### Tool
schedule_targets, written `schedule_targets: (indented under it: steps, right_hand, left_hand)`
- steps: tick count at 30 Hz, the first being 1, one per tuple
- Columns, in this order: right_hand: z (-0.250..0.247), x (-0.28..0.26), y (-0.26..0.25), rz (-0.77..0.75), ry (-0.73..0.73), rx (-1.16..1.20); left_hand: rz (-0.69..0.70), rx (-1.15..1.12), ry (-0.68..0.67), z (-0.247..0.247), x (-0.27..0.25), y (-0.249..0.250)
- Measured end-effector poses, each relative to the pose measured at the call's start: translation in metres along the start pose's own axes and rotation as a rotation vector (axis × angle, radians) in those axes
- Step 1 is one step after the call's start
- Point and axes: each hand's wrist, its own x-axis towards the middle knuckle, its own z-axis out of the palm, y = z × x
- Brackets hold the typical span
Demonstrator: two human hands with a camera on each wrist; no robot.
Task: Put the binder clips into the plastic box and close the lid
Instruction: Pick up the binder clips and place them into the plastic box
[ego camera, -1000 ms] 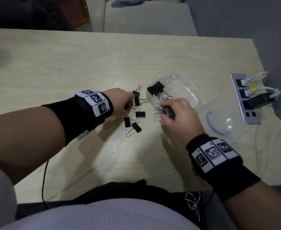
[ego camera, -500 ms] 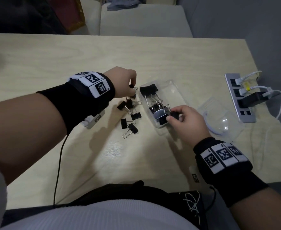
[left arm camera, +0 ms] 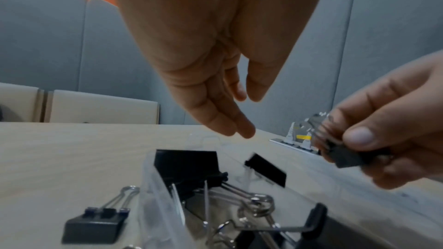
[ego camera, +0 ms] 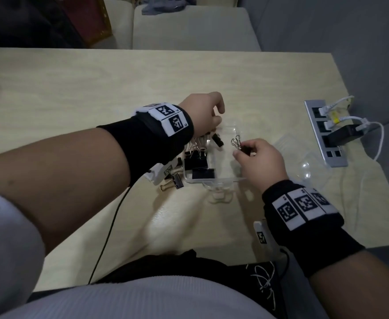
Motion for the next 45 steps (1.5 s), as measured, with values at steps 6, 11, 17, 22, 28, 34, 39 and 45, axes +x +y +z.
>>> schedule_targets:
  steps: [6,11,17,22,28,34,39,45]
  right_hand:
    - [-0.002,-0.003,-0.001,-0.023,-0.068,-0.011]
    - [0.004,-0.008,-0.002,-0.166,-0.048,-0.087]
    - [0.021,-0.044,-0.023,-0.426,-0.382,-0.057]
    - [0.057,-0.060,-0.031,-0.630,-0.632,-0.393]
    - [0.086,-0.063,-0.035,-0.666,-0.558,-0.701]
    - [0.087,-0.061,-0.034,-0.738,-0.545,-0.864]
    - [0.081,-0.064,-0.025,-0.746,-0.571,-0.854]
    - [0.076,-0.060,-0.016,-0.715,-0.547,-0.787]
  left_hand:
    - [-0.024,0.024,0.035,-0.009,-0.001,-0.012]
    - [-0.138,0.200,0.012,-0.020,-0.010,-0.045]
    - [-0.273,0.473,-0.231,-0.014,-0.032,-0.079]
    - [-0.208,0.510,-0.299,-0.004,-0.037,-0.089]
    - [-0.167,0.428,-0.284,0.001,-0.044,-0.095]
    - [-0.113,0.500,-0.307,0.004,-0.042,-0.096]
    - [-0.120,0.558,-0.319,0.007,-0.043,-0.094]
    - [-0.116,0.606,-0.316,0.011,-0.046,-0.090]
